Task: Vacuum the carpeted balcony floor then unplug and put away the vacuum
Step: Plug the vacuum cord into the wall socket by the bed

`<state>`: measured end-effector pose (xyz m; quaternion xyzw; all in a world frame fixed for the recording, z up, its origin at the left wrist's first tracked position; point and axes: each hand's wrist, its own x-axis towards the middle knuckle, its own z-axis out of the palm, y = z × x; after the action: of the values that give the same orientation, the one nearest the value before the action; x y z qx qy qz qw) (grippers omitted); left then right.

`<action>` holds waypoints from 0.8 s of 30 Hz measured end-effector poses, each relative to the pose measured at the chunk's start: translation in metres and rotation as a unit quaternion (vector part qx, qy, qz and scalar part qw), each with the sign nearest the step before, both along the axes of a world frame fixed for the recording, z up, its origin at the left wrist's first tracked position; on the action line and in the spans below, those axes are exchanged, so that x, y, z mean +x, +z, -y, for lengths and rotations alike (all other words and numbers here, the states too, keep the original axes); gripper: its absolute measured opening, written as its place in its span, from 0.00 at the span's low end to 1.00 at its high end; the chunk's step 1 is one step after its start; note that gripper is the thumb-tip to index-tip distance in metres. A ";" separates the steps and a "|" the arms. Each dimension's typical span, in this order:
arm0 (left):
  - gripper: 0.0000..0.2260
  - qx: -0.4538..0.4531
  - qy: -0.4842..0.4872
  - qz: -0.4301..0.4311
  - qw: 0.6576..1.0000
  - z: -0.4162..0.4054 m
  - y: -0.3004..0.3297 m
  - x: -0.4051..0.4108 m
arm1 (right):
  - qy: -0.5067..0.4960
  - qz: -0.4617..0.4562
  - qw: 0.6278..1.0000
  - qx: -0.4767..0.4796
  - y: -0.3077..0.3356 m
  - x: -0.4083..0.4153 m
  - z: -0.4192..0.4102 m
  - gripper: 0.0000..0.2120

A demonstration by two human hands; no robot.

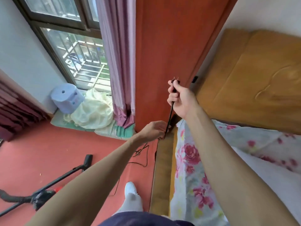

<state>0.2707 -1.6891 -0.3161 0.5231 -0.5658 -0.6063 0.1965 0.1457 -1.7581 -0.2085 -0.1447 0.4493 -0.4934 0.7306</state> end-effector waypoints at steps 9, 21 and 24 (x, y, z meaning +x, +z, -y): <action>0.16 0.038 -0.057 -0.055 0.996 0.101 0.033 -0.051 | -0.120 -0.031 0.991 0.057 -0.047 -0.048 0.053 0.10; 0.11 -0.044 -0.097 0.146 0.984 0.209 0.023 -0.163 | -0.147 -0.026 0.982 0.117 -0.088 -0.165 0.146 0.04; 0.12 -0.038 -0.114 0.187 0.975 0.231 0.021 -0.197 | -0.128 -0.061 0.980 0.141 -0.092 -0.194 0.175 0.03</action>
<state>0.0737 -1.9196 -0.2952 0.5515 -0.6712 -0.4940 0.0364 -0.0484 -1.9331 -0.3004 -0.0116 0.5731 -0.5048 0.6454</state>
